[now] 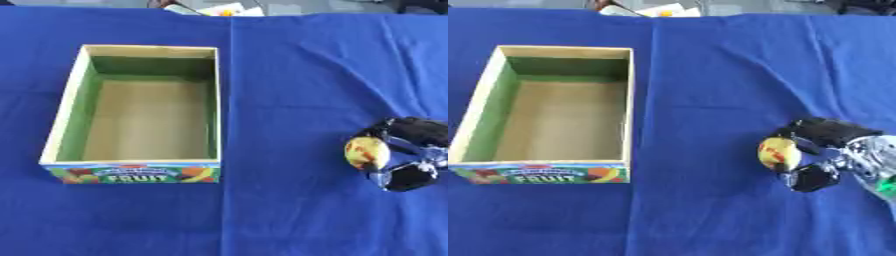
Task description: Pick up objects on the table and place them in the box.
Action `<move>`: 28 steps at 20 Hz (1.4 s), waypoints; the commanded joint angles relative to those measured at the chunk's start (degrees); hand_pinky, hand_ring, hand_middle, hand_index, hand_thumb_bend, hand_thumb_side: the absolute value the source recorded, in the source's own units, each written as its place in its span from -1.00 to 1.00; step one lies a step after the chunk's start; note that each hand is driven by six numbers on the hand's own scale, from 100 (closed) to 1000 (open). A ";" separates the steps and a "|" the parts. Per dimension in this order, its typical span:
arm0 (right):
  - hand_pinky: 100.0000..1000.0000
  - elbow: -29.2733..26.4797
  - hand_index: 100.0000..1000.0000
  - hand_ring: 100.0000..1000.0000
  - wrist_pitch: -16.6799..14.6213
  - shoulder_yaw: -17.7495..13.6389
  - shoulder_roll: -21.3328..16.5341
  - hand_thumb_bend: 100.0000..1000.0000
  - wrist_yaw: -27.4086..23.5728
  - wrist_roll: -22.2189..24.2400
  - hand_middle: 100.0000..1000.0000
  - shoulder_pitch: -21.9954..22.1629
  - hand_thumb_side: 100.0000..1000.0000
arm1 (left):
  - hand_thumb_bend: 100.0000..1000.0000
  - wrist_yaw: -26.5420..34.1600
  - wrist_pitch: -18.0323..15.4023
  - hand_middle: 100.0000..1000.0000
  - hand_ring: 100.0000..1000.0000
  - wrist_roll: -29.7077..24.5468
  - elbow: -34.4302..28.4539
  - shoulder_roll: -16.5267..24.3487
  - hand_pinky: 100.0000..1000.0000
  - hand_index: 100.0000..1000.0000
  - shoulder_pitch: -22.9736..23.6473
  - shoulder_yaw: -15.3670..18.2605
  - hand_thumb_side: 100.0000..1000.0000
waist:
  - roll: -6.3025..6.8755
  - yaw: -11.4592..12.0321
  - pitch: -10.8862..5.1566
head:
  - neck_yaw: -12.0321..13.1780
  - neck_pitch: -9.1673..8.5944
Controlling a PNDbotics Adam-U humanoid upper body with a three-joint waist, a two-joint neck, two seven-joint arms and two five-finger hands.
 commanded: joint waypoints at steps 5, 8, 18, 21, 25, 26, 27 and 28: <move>0.56 -0.03 0.24 0.44 1.17 -0.29 -0.69 -1.00 0.65 -3.53 0.09 -0.97 -0.60 | -1.00 -0.12 0.02 0.65 0.60 -0.51 -0.98 0.64 0.13 0.71 -0.50 -0.02 1.00 | 0.11 0.06 -0.89 | -0.26 -0.55; 0.48 -1.08 -0.03 0.31 2.30 -0.66 -0.82 -1.00 1.38 -7.59 -0.07 -1.34 -0.82 | -1.00 -0.13 0.09 0.65 0.60 -0.71 -0.98 0.63 0.13 0.71 -0.53 -0.09 1.00 | 0.05 0.00 -0.94 | -0.27 -0.58; 0.30 -1.33 -0.27 0.00 2.24 -0.33 -0.75 -1.00 2.84 -18.47 -0.34 -2.50 -1.00 | -1.00 -0.06 0.11 0.65 0.60 -1.14 -0.98 0.72 0.13 0.71 -0.62 -0.07 1.00 | -0.07 -0.01 -1.15 | -0.25 -0.53; 0.29 -1.33 -0.30 -0.04 1.71 -1.06 -0.77 -1.00 1.85 -20.52 -0.38 -3.57 -0.99 | -1.00 -0.02 0.12 0.65 0.60 -1.18 -0.98 0.75 0.14 0.71 -0.62 -0.06 1.00 | -0.11 -0.03 -1.28 | -0.23 -0.48; 0.29 -1.33 -0.34 -0.11 0.56 -2.46 -1.02 -1.00 0.87 -23.98 -0.44 -6.92 -0.98 | -1.00 0.12 0.09 0.65 0.60 -1.29 -0.98 0.84 0.14 0.71 -0.70 -0.12 1.00 | -0.10 0.01 -1.52 | -0.42 -0.33; 0.29 -1.33 -0.35 -0.12 0.32 -2.70 -1.06 -1.00 0.61 -24.63 -0.44 -8.03 -0.97 | -1.00 0.17 0.08 0.65 0.60 -1.31 -0.98 0.85 0.14 0.71 -0.71 -0.14 1.00 | -0.10 0.07 -1.59 | -0.53 -0.32; 0.30 -1.33 -0.35 -0.14 0.05 -2.87 -1.04 -1.00 0.32 -25.14 -0.46 -9.33 -0.97 | -1.00 0.24 0.07 0.65 0.60 -1.33 -0.98 0.87 0.14 0.71 -0.74 -0.16 1.00 | -0.09 0.19 -1.67 | -0.66 -0.32; 0.30 -1.33 -0.35 -0.14 -0.19 -2.96 -0.98 -1.00 0.01 -25.41 -0.46 -10.61 -0.97 | -1.00 0.31 0.06 0.65 0.60 -1.37 -0.98 0.88 0.14 0.71 -0.78 -0.20 1.00 | -0.09 0.27 -1.73 | -0.73 -0.32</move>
